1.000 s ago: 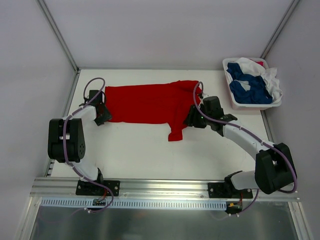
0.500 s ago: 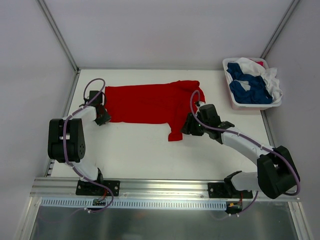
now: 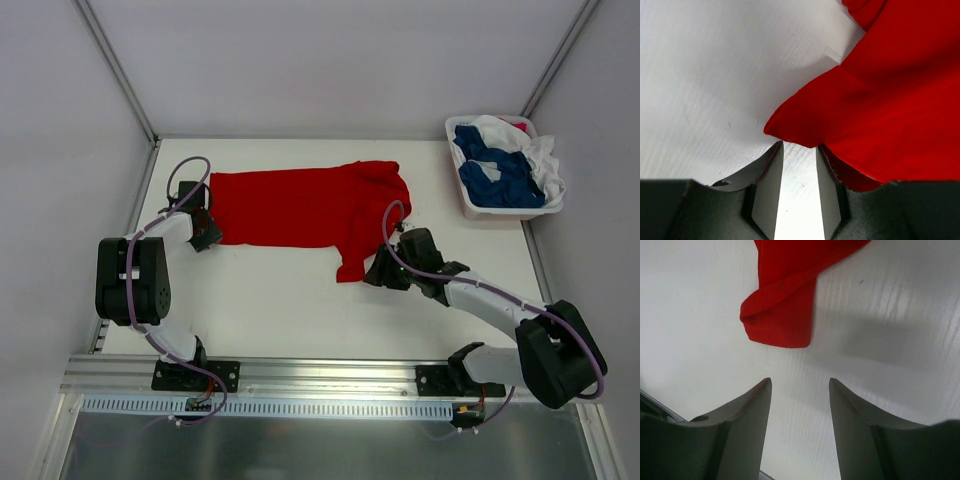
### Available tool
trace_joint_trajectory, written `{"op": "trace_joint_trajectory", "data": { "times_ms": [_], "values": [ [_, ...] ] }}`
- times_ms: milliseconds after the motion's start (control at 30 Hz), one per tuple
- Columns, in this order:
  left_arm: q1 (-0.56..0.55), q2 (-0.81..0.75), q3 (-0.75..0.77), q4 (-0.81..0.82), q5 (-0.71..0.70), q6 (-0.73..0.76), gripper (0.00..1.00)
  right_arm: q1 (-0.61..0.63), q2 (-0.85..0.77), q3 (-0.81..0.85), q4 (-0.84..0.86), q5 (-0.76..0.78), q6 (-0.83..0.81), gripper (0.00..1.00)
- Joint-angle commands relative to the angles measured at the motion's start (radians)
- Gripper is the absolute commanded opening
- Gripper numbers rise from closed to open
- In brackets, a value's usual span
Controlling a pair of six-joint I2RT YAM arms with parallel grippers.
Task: Fold and stack the t-shirts
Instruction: Grap the side of the flattened tshirt closest away from the robot with both arms
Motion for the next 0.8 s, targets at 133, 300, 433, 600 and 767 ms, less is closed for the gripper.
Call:
{"op": "trace_joint_trajectory", "data": {
  "times_ms": [133, 300, 433, 600, 767],
  "values": [
    [0.013, -0.019, 0.012, -0.010, -0.012, 0.011, 0.33, 0.028, 0.122, 0.123, 0.057, 0.015, -0.015, 0.53],
    [0.013, -0.018, 0.013, -0.010, -0.012, 0.013, 0.32, 0.062, 0.217, 0.234, 0.059, 0.002, -0.029, 0.52],
    [0.013, -0.013, 0.018, -0.009, -0.007, 0.017, 0.32, 0.096, 0.295, 0.301, 0.059, -0.002, -0.031, 0.52],
    [0.013, -0.007, 0.022, -0.010, -0.004, 0.019, 0.32, 0.122, 0.344, 0.348, 0.059, -0.007, -0.029, 0.50],
    [0.015, -0.008, 0.022, -0.010, -0.001, 0.019, 0.32, 0.137, 0.364, 0.362, 0.059, -0.002, -0.024, 0.50]
  ]
}}
